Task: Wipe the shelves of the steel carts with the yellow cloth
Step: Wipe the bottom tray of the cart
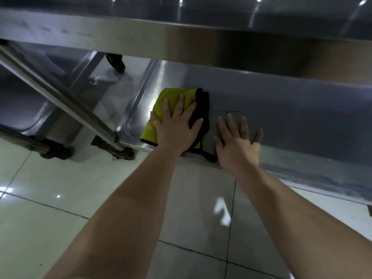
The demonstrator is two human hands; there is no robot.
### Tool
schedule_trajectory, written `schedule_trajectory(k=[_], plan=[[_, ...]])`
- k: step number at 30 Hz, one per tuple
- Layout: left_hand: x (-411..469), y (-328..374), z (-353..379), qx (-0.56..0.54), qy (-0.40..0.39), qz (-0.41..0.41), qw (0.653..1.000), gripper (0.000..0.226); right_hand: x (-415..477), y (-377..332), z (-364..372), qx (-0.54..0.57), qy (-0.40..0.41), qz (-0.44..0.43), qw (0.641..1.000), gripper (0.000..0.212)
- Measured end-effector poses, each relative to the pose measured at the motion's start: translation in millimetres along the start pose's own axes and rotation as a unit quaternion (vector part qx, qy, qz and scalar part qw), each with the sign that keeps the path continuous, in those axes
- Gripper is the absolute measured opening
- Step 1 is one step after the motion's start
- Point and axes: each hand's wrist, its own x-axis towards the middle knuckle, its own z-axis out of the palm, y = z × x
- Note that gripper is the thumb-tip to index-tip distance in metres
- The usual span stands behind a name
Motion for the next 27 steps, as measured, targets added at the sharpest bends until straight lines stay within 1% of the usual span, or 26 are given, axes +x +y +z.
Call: schedule_trajectory(k=[3,7,9,11,13,17,20,22,24,25,27], plan=[[-4.5,14.2,0.9,-0.013,-0.013,0.007,1.000,0.058,2.8,-2.0,3.9,0.017,0.010,0.031,0.999,0.056],[-18.9,50.4,8.9,0.002,-0.057,0.070,0.996,0.058,0.8,0.1,3.1,0.043,0.025,0.048,0.998,0.057],[-17.1,47.2,9.3,-0.012,-0.059,0.078,0.995,0.058,-1.8,0.6,0.8,0.046,0.033,0.050,0.997,0.063],[-12.9,28.8,4.9,-0.026,-0.044,0.082,0.995,0.059,-3.3,0.3,-0.3,0.040,0.031,0.039,0.998,0.061],[-7.2,2.8,-0.1,-0.021,-0.035,0.064,0.997,0.060,-3.4,-0.4,-0.9,0.029,0.031,0.038,0.998,0.058],[4.9,-63.0,-8.2,-0.030,-0.011,-0.028,0.999,0.062,-4.3,-1.2,-1.0,0.032,0.032,0.048,0.998,0.059],[8.8,-83.5,-9.1,0.012,-0.002,-0.048,0.999,0.064,-4.0,-2.4,-0.5,0.033,0.033,0.049,0.998,0.059],[10.5,-70.6,-6.6,0.020,-0.004,-0.062,0.998,0.064,-3.9,-2.5,-0.1,0.035,0.026,0.046,0.998,0.059],[13.3,-46.3,-4.0,-0.001,-0.011,-0.081,0.997,0.062,-3.9,-2.0,0.6,0.053,0.025,0.040,0.997,0.057],[15.7,-30.9,-3.0,-0.011,-0.017,-0.077,0.997,0.062,-3.8,-1.0,0.3,0.072,0.034,0.039,0.996,0.056],[21.2,7.7,-0.6,-0.012,-0.038,-0.034,0.999,0.061,-4.1,2.1,-2.4,0.148,0.074,0.046,0.985,0.053]])
